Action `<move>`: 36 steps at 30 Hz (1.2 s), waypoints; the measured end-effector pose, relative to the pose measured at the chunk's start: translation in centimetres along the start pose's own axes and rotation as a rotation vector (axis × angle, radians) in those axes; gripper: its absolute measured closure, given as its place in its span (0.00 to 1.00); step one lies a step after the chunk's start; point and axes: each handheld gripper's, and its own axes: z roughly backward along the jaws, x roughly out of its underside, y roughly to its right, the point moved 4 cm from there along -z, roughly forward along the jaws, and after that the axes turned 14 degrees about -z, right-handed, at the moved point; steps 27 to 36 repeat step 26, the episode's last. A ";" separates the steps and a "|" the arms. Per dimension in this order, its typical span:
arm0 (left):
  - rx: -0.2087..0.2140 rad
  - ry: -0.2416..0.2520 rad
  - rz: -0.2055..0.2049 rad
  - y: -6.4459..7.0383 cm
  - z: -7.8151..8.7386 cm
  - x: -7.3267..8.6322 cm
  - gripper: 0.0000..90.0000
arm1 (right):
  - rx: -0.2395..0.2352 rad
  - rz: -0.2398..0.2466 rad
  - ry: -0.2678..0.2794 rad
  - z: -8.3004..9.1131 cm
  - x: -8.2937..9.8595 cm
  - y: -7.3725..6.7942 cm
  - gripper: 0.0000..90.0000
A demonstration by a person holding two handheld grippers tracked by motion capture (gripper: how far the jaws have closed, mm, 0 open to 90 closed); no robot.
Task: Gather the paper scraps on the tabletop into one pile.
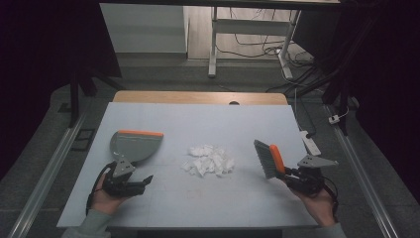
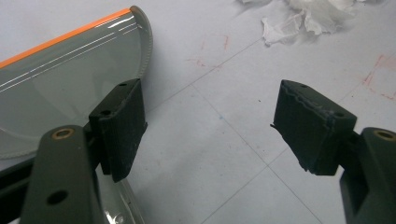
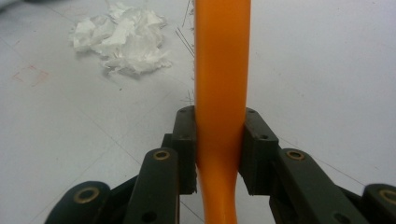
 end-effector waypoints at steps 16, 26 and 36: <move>-0.004 0.002 -0.002 0.0 0.1 0.0 0.29 | -0.008 0.005 0.022 0.3 -0.3 -0.1 0.78; -0.003 0.005 0.000 -0.1 0.1 0.0 0.29 | -0.006 0.012 0.023 0.3 -0.3 -0.2 0.78; -0.003 0.005 0.000 -0.1 0.1 0.0 0.29 | -0.006 0.012 0.023 0.3 -0.3 -0.2 0.78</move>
